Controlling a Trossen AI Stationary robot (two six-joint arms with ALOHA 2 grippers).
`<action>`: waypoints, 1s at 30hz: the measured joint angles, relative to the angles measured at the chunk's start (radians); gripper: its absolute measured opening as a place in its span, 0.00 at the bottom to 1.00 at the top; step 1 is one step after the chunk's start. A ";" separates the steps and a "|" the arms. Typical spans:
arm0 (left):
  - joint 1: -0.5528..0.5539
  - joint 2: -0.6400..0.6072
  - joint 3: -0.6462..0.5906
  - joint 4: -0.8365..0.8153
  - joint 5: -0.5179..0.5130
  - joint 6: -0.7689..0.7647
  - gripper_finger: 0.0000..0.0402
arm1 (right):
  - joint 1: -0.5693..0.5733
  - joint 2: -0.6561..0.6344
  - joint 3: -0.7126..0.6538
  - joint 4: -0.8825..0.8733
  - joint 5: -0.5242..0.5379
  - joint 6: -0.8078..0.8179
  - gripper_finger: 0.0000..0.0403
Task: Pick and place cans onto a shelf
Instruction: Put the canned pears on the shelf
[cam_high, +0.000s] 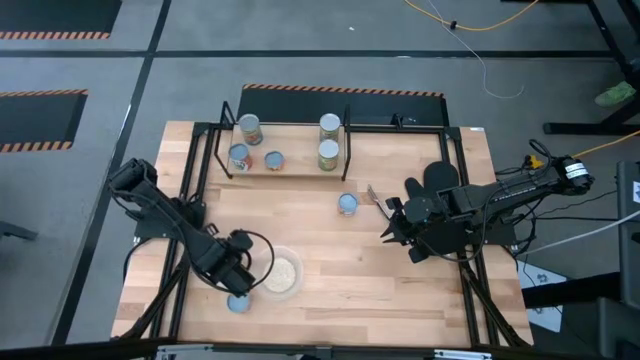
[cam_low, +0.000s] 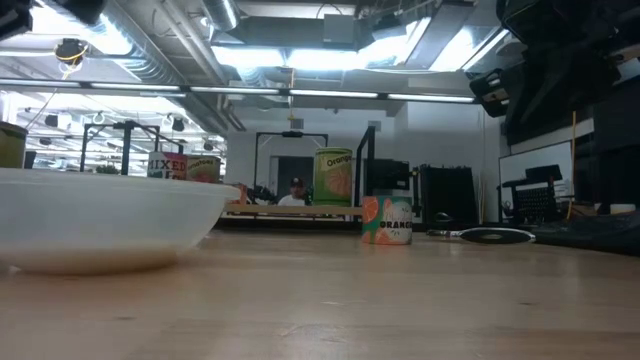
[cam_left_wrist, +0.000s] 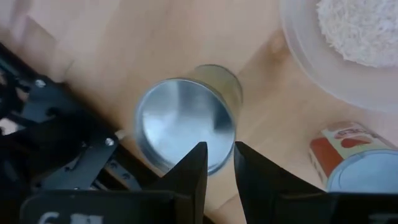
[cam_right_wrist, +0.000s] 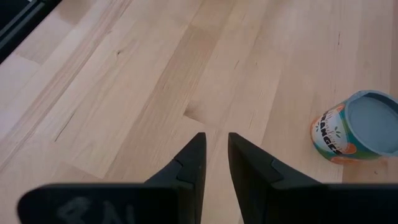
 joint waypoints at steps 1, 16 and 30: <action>0.000 0.000 -0.010 0.016 0.004 0.004 0.18 | 0.000 0.000 0.000 0.000 0.000 0.000 0.18; 0.000 -0.005 -0.092 0.087 0.001 0.007 0.18 | 0.000 0.000 0.000 0.000 0.000 0.000 0.18; 0.000 -0.003 -0.095 0.096 -0.007 0.007 0.07 | 0.000 0.000 0.000 0.000 0.000 0.000 0.18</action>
